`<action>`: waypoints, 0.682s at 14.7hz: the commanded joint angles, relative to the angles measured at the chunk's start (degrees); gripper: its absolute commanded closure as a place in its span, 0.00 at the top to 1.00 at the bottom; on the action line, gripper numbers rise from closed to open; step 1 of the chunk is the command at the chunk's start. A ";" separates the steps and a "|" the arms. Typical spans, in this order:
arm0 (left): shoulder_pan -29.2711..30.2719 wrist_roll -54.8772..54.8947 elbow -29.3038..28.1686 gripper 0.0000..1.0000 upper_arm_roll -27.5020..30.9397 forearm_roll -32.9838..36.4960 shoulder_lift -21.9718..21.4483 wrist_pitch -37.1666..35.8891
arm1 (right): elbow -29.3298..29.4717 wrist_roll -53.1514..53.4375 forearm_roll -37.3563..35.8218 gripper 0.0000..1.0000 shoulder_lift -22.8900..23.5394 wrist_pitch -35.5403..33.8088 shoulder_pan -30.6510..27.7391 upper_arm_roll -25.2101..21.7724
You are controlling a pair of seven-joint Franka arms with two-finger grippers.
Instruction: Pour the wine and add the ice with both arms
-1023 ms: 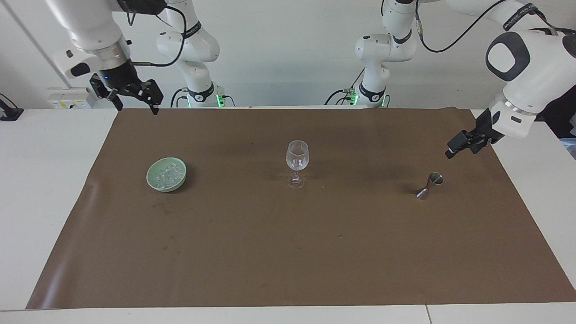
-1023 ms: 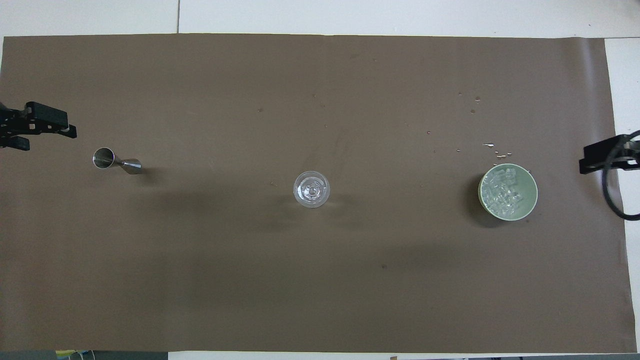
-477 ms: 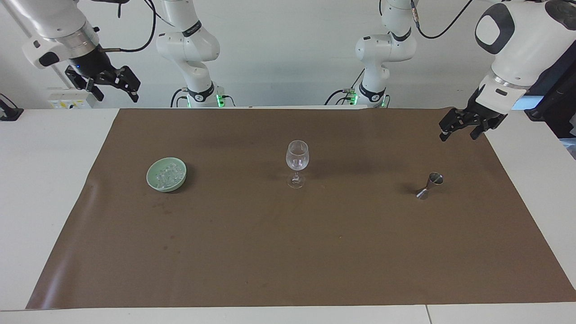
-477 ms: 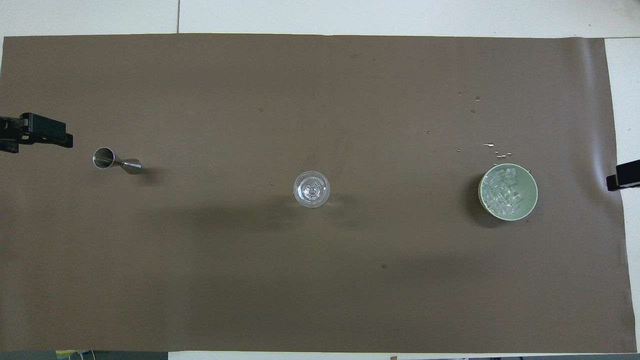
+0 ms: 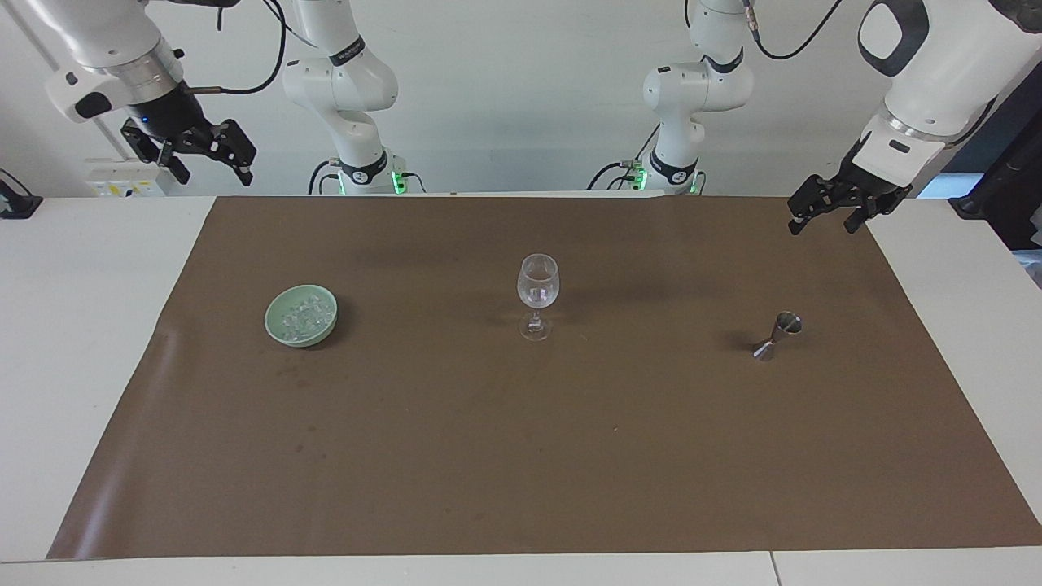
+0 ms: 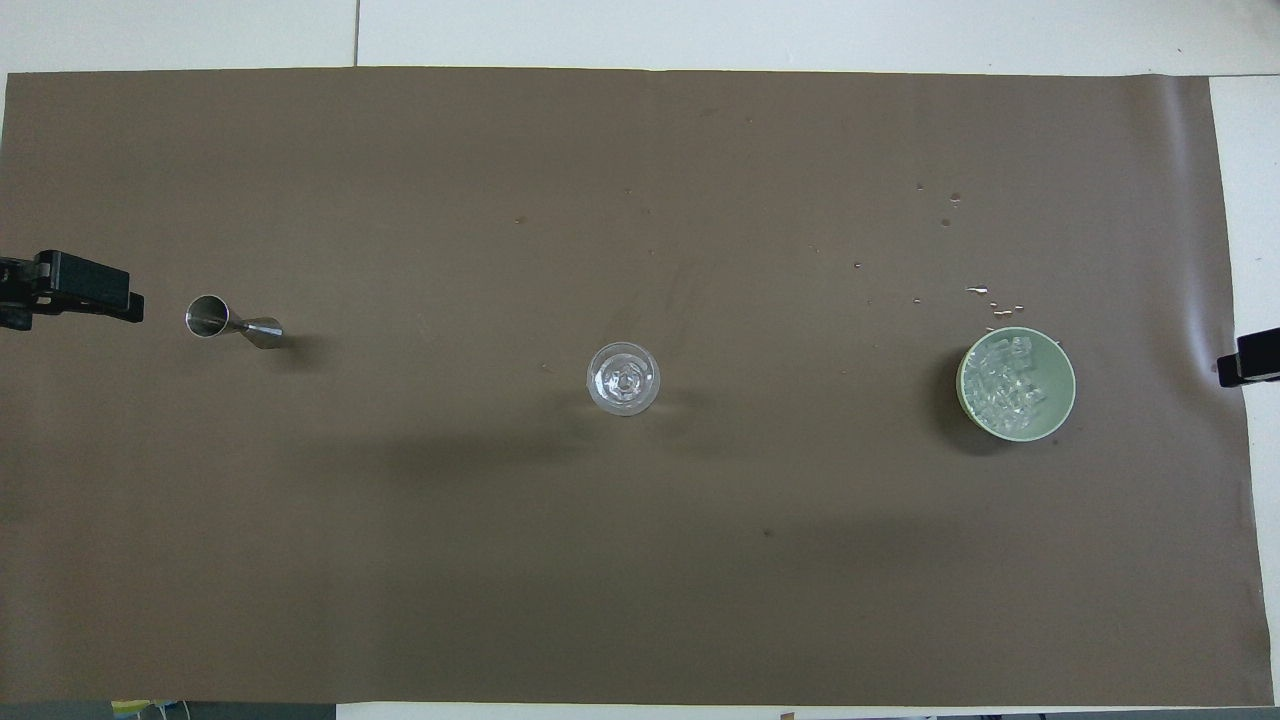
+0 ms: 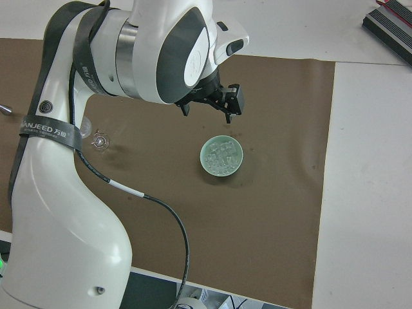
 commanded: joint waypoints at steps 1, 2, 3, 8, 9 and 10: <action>0.33 1.66 -0.16 1.00 -0.79 2.74 -0.53 -2.14 | -1.78 -2.35 0.24 1.00 -1.36 -0.02 -0.14 -1.26; 0.33 2.10 0.10 1.00 -0.79 3.01 -0.53 -2.24 | -2.14 -2.27 0.24 1.00 -1.45 0.07 -0.14 -1.00; 0.24 2.62 0.02 1.00 -0.79 3.01 -0.53 -2.24 | -3.01 -2.26 0.24 1.00 -1.45 0.24 -0.14 -0.91; 0.06 2.98 0.02 1.00 -0.87 2.49 -0.71 -1.71 | -3.63 -2.35 0.15 1.00 -1.54 1.03 1.09 -0.73; 0.06 2.98 0.02 1.00 -0.87 2.14 -0.62 -1.36 | -3.81 -2.35 0.15 1.00 -1.54 1.12 1.00 -0.30; 0.06 3.07 0.02 1.00 -0.87 2.05 -0.62 -1.27 | -3.72 -2.44 0.15 1.00 -1.54 1.12 1.00 -0.03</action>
